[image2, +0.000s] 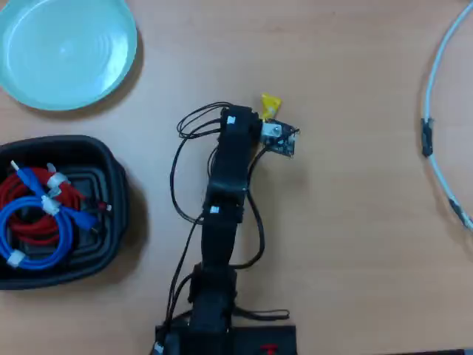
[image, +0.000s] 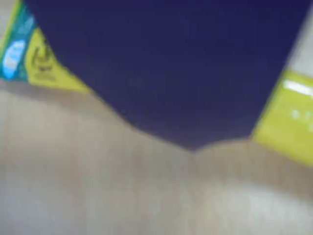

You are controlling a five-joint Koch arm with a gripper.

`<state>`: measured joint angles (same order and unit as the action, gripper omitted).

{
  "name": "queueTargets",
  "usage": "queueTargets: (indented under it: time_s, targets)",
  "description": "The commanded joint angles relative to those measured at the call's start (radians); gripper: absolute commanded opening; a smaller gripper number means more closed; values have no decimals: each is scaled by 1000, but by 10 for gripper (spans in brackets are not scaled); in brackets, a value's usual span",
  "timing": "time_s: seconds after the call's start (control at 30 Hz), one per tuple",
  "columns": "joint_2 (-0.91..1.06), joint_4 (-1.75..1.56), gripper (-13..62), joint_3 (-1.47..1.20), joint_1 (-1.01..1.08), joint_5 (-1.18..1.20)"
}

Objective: Pick up the yellow instant coffee stick, then put it in the black bowl

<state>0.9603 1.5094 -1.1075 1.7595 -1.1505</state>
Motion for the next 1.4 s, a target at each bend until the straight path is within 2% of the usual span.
queueTargets:
  time_s: [0.0, 0.23, 0.6, 0.9, 1.37]
  targets:
    - [15, 58, -67, 48, -8, 129]
    - [49, 83, -67, 51, -66, 347]
    - [199, 156, -67, 44, -97, 417]
    - [385, 176, -68, 43, -141, 356]
    - [604, 212, -68, 40, -373, 364]
